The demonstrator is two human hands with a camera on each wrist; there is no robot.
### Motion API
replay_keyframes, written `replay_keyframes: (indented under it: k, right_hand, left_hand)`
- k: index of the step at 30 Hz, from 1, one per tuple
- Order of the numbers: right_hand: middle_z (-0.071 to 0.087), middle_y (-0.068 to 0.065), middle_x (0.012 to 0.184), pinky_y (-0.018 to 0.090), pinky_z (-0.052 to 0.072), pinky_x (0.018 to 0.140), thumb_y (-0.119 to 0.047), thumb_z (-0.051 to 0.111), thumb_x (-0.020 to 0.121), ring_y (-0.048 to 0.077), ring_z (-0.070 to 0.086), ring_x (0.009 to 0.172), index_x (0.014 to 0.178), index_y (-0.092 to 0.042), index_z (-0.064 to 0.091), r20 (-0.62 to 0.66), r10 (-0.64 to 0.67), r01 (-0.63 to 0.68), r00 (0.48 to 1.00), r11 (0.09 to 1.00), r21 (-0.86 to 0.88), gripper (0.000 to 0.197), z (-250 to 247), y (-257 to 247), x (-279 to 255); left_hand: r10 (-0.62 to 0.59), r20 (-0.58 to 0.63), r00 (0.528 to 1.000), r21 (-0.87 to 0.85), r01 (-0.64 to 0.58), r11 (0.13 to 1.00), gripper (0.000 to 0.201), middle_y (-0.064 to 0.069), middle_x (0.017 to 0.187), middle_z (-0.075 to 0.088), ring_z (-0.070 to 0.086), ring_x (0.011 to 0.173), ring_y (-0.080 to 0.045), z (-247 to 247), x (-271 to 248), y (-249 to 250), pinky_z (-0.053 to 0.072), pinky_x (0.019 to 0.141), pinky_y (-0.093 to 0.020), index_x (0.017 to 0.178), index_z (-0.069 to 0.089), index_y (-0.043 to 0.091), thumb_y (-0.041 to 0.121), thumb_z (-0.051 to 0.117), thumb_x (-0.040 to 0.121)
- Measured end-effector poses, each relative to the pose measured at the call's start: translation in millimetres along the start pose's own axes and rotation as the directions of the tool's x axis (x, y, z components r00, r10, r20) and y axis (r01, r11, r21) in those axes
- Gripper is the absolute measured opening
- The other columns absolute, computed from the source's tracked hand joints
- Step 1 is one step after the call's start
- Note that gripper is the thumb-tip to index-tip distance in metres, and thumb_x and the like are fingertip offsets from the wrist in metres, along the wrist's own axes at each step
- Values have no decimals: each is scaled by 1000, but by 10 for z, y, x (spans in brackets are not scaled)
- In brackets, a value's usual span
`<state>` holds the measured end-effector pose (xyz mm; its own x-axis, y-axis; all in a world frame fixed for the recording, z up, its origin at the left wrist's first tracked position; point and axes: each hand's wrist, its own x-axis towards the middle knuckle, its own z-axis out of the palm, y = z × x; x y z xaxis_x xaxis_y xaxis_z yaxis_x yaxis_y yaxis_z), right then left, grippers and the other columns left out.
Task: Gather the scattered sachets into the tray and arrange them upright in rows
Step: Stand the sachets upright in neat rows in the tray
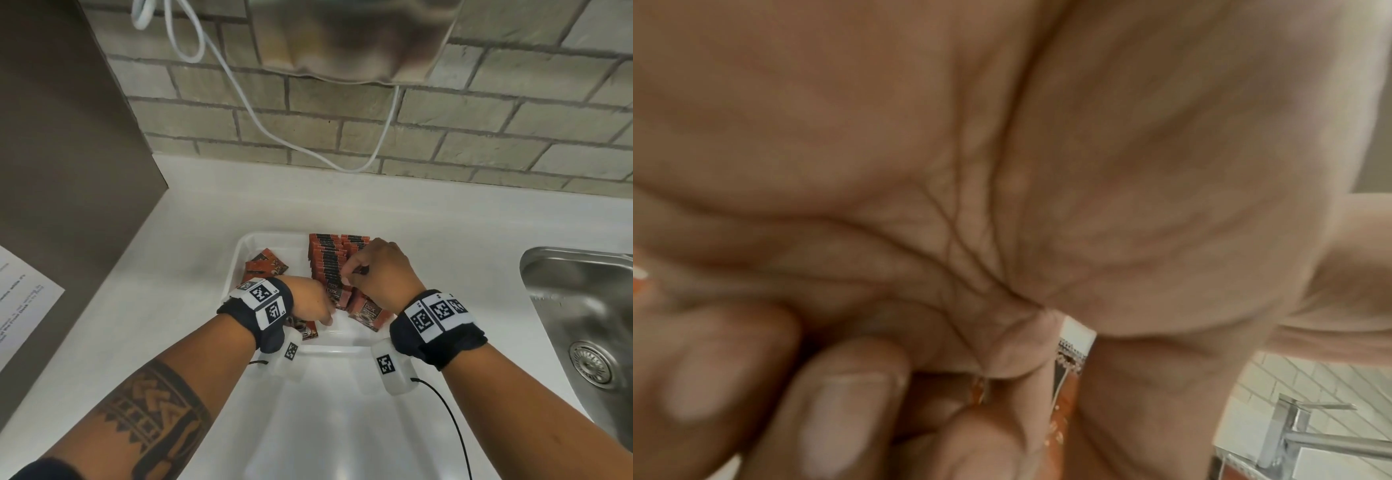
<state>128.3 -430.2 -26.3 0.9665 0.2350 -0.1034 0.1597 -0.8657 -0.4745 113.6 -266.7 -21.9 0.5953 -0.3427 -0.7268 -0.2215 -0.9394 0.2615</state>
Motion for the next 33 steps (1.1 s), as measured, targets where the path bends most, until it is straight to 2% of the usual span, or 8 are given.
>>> replay_keyframes:
  k: [5, 10, 11, 15, 18, 24, 28, 33]
  right_hand:
    - [63, -9, 101, 41, 48, 91, -30, 72, 83, 18, 56, 102, 73, -44, 66, -74, -53, 56, 996, 998, 40, 19, -106, -38, -105]
    - [63, -14, 79, 14, 46, 60, -11, 65, 89, 7, 64, 69, 78, -28, 71, -132, -108, 130, 985, 977, 167, 21, -221, -245, -436]
    - [66, -15, 77, 12, 48, 61, -10, 62, 92, 3, 64, 67, 79, -26, 72, -112, -112, 133, 987, 972, 195, 23, -199, -293, -529]
    - [69, -16, 98, 27, 56, 82, -27, 58, 98, 3, 66, 86, 101, -29, 72, 193, -90, 62, 977, 987, 149, 15, 88, -442, -788]
    - [65, 0, 117, 30, 49, 88, -41, 55, 98, 19, 61, 107, 124, -18, 61, 375, -16, 32, 927, 999, -35, 35, 283, -561, -794]
    - [64, 12, 110, 29, 42, 71, -34, 50, 101, 25, 62, 96, 115, -2, 59, 398, 115, -76, 910, 991, -113, 37, 529, -758, -541]
    - [64, 13, 116, 29, 48, 77, -26, 47, 101, 27, 64, 106, 116, 0, 60, 408, 140, -71, 902, 981, -180, 33, 577, -868, -446]
    - [59, 12, 122, 28, 44, 76, -19, 52, 98, 27, 60, 111, 122, -3, 53, 361, 199, -149, 911, 976, -160, 29, 696, -928, -408]
  left_hand:
    - [-4, -15, 1000, -27, 4, 1000, 41, -3, 133, 63, 55, 127, -27, -27, -53, -43, 42, 112, -42, 132, 64, 12, 35, 53, 100]
    - [-30, -244, 969, -93, 7, 996, 31, -5, 123, 68, 62, 112, -26, -147, -348, -265, 51, 95, -35, 117, 72, 15, 20, 47, 99]
    - [-53, -300, 952, -105, 22, 994, 34, -2, 126, 66, 61, 113, -24, -144, -405, -349, 49, 96, -32, 119, 72, 18, 14, 46, 96]
    - [-121, -345, 931, -112, 88, 990, 43, -2, 134, 61, 57, 119, -21, -27, -519, -615, 44, 94, -23, 128, 67, 20, 4, 46, 94]
    - [-136, -289, 948, -60, 124, 991, 49, -1, 141, 55, 48, 129, -24, 87, -461, -685, 44, 107, -36, 133, 60, 30, 7, 48, 92]
    - [-84, -293, 952, 138, 129, 982, 57, -2, 152, 36, 23, 141, -31, 181, -394, -668, 25, 114, -49, 147, 46, 36, 16, 53, 94]
    - [-109, -263, 959, 156, 154, 976, 60, -2, 166, 14, 5, 150, -32, 201, -359, -720, 12, 119, -53, 150, 39, 41, 29, 57, 94]
    - [-79, -253, 964, 186, 129, 974, 45, 1, 160, 25, 8, 151, -31, 235, -333, -767, 15, 115, -56, 135, 56, 39, 30, 61, 91]
